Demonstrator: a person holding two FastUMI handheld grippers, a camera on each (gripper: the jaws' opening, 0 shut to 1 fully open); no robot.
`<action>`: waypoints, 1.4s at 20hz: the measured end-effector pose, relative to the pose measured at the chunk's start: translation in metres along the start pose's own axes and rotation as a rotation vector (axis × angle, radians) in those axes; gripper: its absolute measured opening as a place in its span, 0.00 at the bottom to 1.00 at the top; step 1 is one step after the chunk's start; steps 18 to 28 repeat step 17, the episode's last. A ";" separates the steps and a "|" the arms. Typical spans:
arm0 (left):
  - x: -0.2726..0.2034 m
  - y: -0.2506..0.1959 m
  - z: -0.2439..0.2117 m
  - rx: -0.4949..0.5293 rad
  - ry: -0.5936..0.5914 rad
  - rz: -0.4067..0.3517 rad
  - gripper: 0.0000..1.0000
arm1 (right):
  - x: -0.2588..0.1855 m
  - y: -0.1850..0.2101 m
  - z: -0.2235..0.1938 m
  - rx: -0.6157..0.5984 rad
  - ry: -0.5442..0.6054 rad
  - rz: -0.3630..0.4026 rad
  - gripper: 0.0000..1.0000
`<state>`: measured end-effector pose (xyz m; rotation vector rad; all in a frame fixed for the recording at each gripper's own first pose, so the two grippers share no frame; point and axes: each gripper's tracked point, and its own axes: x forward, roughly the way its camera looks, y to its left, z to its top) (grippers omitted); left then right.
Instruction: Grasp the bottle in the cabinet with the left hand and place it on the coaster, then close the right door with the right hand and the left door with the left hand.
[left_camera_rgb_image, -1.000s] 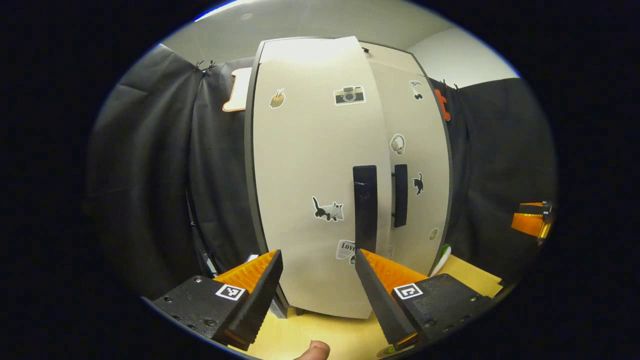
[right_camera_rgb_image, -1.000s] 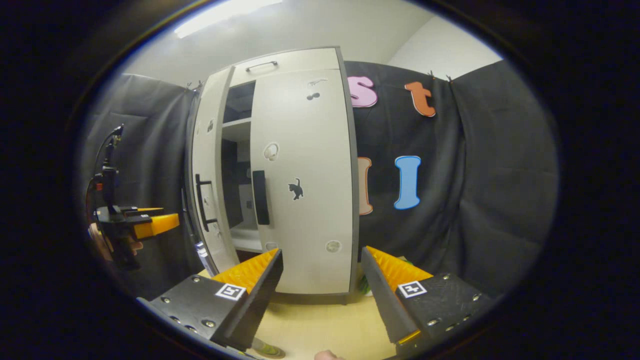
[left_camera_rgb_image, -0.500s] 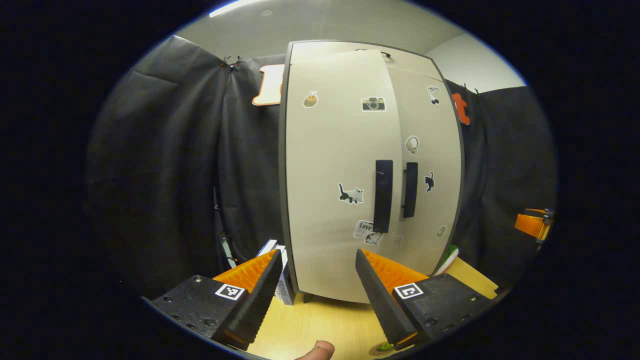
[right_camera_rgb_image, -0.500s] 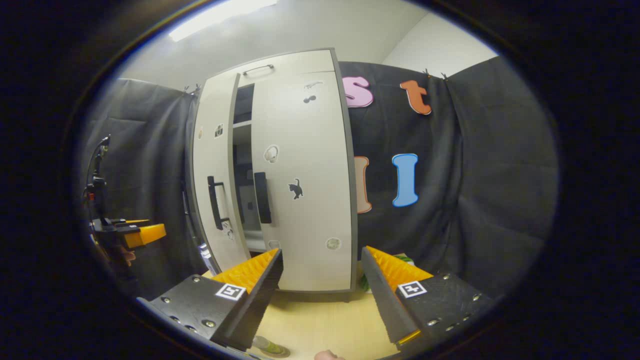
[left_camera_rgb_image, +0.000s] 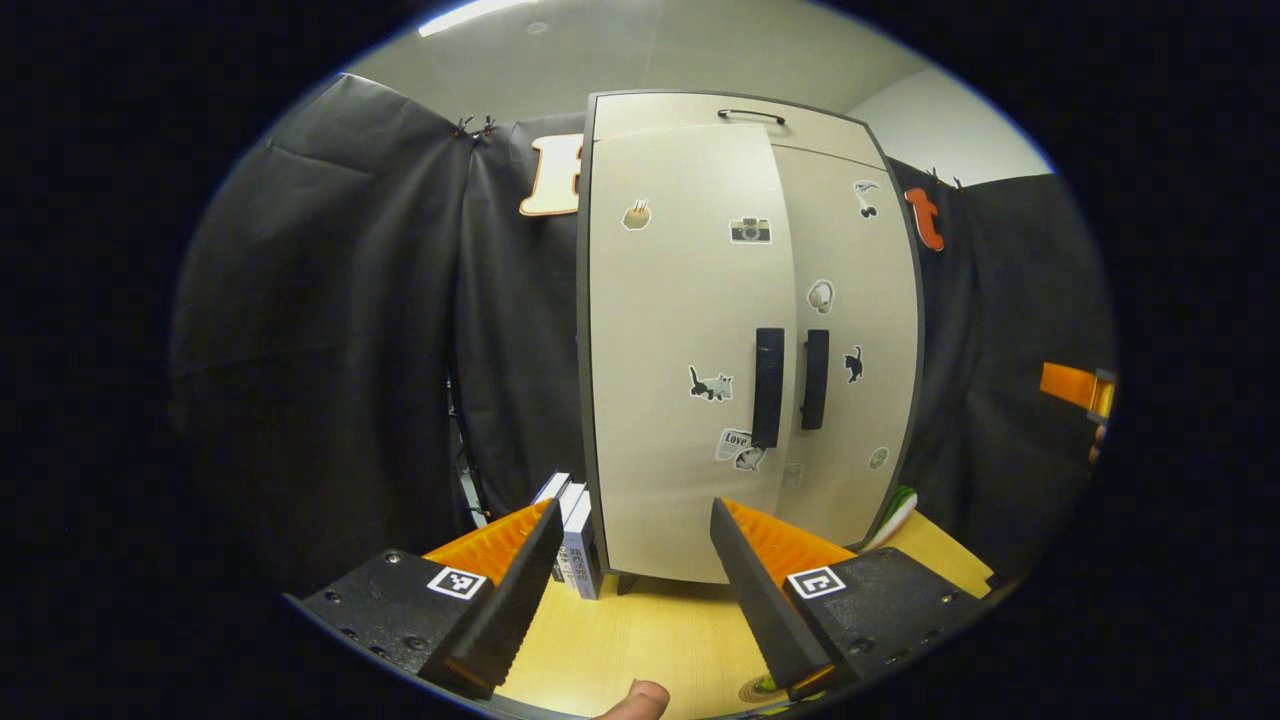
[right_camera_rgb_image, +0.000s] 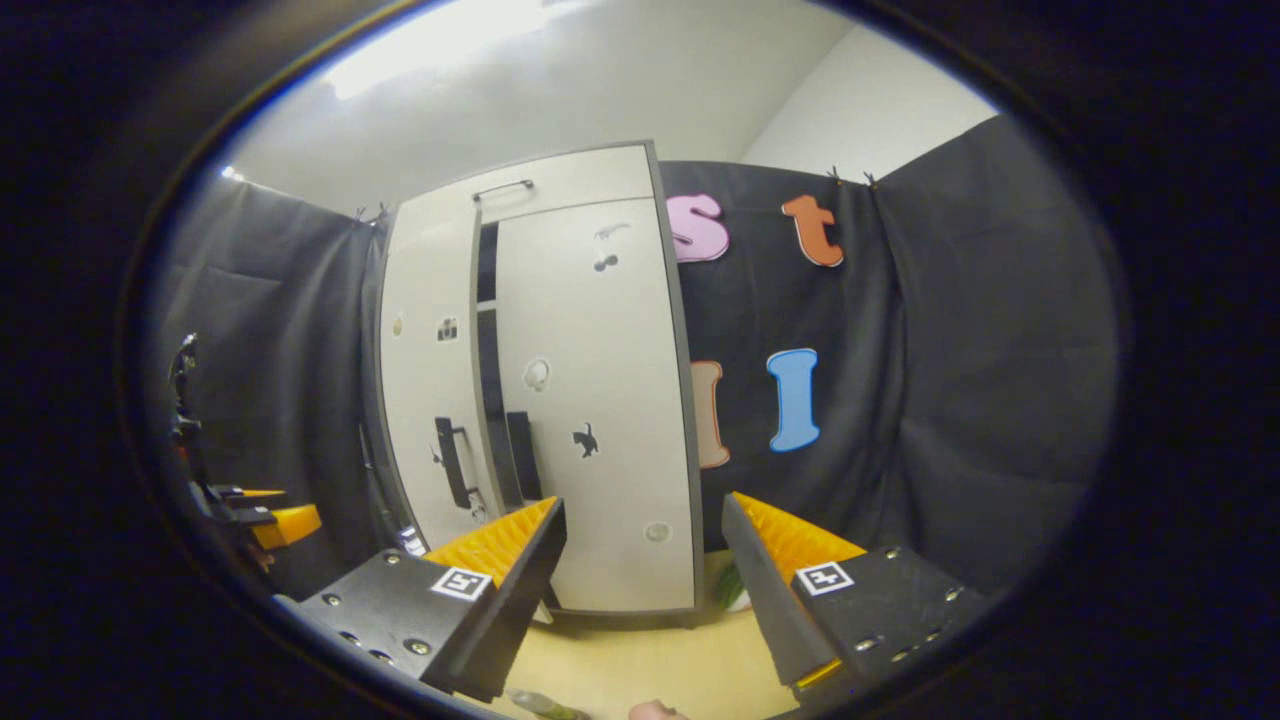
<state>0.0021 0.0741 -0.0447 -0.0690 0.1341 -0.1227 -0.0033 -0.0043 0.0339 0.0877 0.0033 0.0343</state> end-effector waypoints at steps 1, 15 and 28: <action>-0.002 -0.001 0.003 -0.002 0.003 -0.001 0.94 | 0.000 0.001 0.012 -0.002 -0.016 0.003 0.95; -0.008 -0.003 0.036 0.024 -0.029 0.025 0.94 | 0.003 0.026 0.062 -0.065 -0.047 0.030 0.95; -0.007 -0.001 0.043 0.019 -0.030 0.032 0.94 | 0.001 0.029 0.067 -0.117 -0.058 0.014 0.95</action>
